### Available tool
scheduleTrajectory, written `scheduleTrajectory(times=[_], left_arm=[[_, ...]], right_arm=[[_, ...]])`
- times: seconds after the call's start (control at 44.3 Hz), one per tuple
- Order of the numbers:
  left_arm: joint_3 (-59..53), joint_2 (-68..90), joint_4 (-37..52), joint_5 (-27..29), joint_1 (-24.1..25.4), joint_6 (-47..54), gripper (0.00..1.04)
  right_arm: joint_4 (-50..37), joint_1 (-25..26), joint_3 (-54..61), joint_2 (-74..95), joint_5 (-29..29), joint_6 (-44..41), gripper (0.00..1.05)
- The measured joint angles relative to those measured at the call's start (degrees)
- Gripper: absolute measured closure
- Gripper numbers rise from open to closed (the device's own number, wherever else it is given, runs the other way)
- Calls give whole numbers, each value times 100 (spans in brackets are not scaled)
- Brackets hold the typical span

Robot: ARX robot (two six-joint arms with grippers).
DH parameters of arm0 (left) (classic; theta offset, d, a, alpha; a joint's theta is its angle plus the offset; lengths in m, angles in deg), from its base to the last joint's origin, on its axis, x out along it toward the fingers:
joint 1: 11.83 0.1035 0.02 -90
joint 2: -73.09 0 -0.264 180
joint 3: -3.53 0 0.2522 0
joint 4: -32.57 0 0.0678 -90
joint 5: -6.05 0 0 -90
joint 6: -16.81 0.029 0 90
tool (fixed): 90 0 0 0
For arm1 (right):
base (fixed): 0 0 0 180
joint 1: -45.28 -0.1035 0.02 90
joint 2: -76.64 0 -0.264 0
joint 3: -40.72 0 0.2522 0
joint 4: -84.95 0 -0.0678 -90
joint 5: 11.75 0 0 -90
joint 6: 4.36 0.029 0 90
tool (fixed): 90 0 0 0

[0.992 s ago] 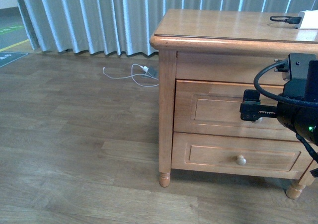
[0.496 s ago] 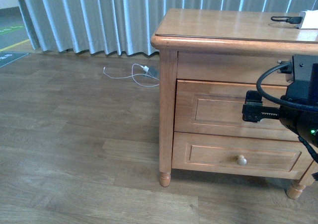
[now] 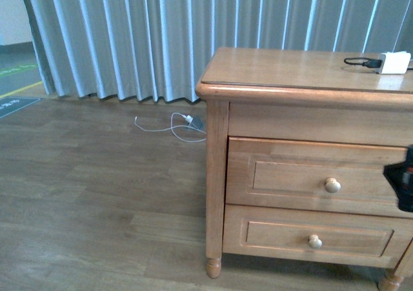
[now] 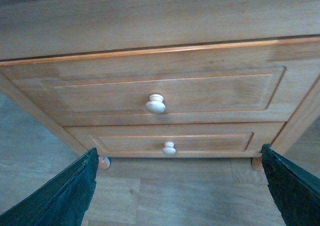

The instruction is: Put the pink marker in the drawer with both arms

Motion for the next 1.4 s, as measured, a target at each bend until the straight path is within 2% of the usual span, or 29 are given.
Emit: scheduleTrajectory(times=[0.226,0.429,0.722,0.835,0.902,1.015,1.218,1.308,1.398], left_arm=[[0,0,0,0,0,0,6],[0,0,0,2,0,0,6],[0,0,0,0,0,0,6],[0,0,0,2,0,0,6],[0,0,0,2,0,0,6],[0,-2,0,2,0,0,6],[0,0,0,0,0,0,6],[0,0,0,2,0,0,6],[0,0,-2,2,0,0,6]], right_arm=[[1491,354,957,-2455,560,-2,9],[2957,925,1384,-4444,883,-114,9],[2997,997,1421,-4688,883,-181,9],[1187,876,2070,-4712,407,-551,25],[669,813,2280,-4874,323,-662,36],[732,376,2363,-5259,-186,-743,55],[1130,229,2542,-5779,-223,-804,89],[984,227,2726,-5888,-223,-809,103],[1279,225,2736,-6175,-223,-824,103]])
